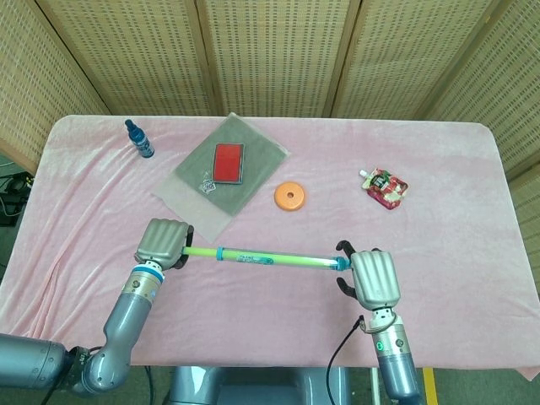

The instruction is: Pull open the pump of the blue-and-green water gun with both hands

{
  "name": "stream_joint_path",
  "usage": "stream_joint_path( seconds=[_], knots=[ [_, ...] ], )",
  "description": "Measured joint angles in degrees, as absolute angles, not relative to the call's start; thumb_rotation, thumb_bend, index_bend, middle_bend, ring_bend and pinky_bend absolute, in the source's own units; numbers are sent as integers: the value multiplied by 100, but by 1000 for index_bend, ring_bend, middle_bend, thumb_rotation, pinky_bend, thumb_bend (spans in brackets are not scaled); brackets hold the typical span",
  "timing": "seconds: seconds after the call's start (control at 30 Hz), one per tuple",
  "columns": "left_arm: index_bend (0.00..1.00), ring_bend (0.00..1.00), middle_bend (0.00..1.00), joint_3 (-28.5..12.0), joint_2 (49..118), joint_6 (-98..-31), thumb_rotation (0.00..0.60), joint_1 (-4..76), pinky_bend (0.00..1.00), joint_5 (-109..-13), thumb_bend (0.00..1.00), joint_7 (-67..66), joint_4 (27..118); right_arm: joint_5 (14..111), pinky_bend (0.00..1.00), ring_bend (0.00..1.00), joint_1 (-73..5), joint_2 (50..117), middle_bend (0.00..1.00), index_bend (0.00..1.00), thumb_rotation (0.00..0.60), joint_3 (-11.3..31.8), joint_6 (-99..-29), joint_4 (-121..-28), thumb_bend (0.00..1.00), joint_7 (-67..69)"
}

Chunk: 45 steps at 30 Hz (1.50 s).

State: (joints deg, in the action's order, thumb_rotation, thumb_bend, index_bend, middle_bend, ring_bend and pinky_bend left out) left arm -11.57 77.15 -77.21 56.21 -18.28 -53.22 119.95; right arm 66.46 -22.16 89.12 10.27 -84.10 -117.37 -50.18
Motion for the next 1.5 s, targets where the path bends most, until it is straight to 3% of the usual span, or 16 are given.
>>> stream_joint_path(
  seconds=[0.83,1.5],
  knots=[
    [831,844,919,-1052,7728,-7686,600,5676,788,-1790,634,-5187,12049,6643,670,996,-2297,9164,1000,706,600,929,-8583,-11460,541,-5155],
    [831,845,919,-691,7285,-7538,600,5398,788,-2010,634,-4952,11943,6431,669,996,-2166,8880,1000,755,600,1025,-8705,-11106,542,-4952]
  ],
)
